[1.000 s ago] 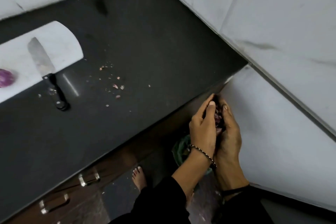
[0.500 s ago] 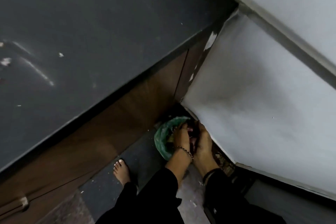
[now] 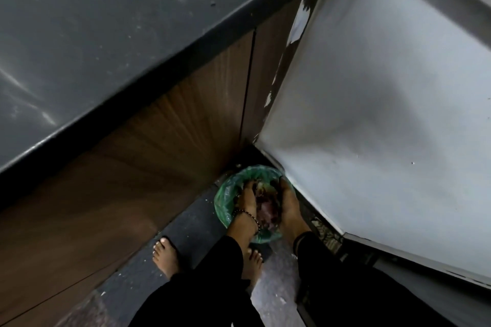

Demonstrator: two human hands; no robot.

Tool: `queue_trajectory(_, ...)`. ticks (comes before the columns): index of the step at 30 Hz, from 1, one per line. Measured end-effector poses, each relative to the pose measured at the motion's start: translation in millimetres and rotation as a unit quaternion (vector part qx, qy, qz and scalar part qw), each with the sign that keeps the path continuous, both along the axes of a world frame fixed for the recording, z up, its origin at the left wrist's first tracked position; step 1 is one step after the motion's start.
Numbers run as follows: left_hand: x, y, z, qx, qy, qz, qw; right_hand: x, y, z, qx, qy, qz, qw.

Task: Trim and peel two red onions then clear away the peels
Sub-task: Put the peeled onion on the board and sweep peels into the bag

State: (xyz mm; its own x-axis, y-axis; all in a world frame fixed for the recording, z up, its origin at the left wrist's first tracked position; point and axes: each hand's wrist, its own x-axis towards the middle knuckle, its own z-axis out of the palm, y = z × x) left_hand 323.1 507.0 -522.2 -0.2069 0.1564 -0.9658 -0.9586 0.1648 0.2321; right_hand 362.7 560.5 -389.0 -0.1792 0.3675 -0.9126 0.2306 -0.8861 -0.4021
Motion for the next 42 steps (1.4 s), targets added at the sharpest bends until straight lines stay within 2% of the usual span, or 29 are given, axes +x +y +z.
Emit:
queue_trajectory(4, -13.0, -3.0, 76.0, -0.008, 0.008, 0.016, 1.000, 5.9, -2.1, -7.2, 0.032, -0.016, 0.030, 0.999)
queue_trajectory(8, -14.2, -7.7, 89.0, 0.001, 0.039, -0.013, 0.999, 17.8, -4.5, -3.4, 0.121, -0.054, 0.115, 0.984)
queue_trajectory(9, -12.9, -9.2, 84.3, 0.000, 0.049, -0.029, 0.998, 20.3, -5.6, -1.8, 0.149, -0.060, 0.145, 0.976)
queue_trajectory(13, -9.5, -15.4, 135.6, 0.003, 0.143, -0.094, 0.985, 24.0, -9.9, 22.7, 0.225, -0.105, 0.294, 0.923)
queue_trajectory(18, -14.0, -33.2, 178.5, -0.031, 0.279, -0.250, 0.926, 27.8, -10.9, 75.0, 0.327, -0.146, 0.359, 0.862)
queue_trajectory(22, -22.3, -45.7, 239.7, -0.074, 0.382, -0.379, 0.840, 28.3, -12.7, 125.8, 0.380, -0.099, 0.433, 0.811)
queue_trajectory(25, -26.7, -53.5, 292.3, -0.065, 0.398, -0.423, 0.812, 23.8, -20.0, 166.9, 0.408, -0.070, 0.484, 0.771)
queue_trajectory(29, -32.7, -73.8, 361.5, -0.034, 0.456, -0.412, 0.788, 17.3, -28.7, 220.6, 0.460, -0.004, 0.486, 0.743)
queue_trajectory(31, -39.9, -88.0, 396.1, -0.033, 0.491, -0.392, 0.777, 9.9, -34.1, 250.0, 0.481, 0.030, 0.472, 0.739)
queue_trajectory(37, -66.1, -131.3, 483.3, -0.048, 0.575, -0.312, 0.755, -26.3, -60.0, 330.2, 0.537, 0.133, 0.457, 0.696)
queue_trajectory(42, -96.8, -171.4, 514.3, -0.105, 0.629, -0.213, 0.740, -74.3, -95.6, 369.3, 0.571, 0.216, 0.486, 0.625)
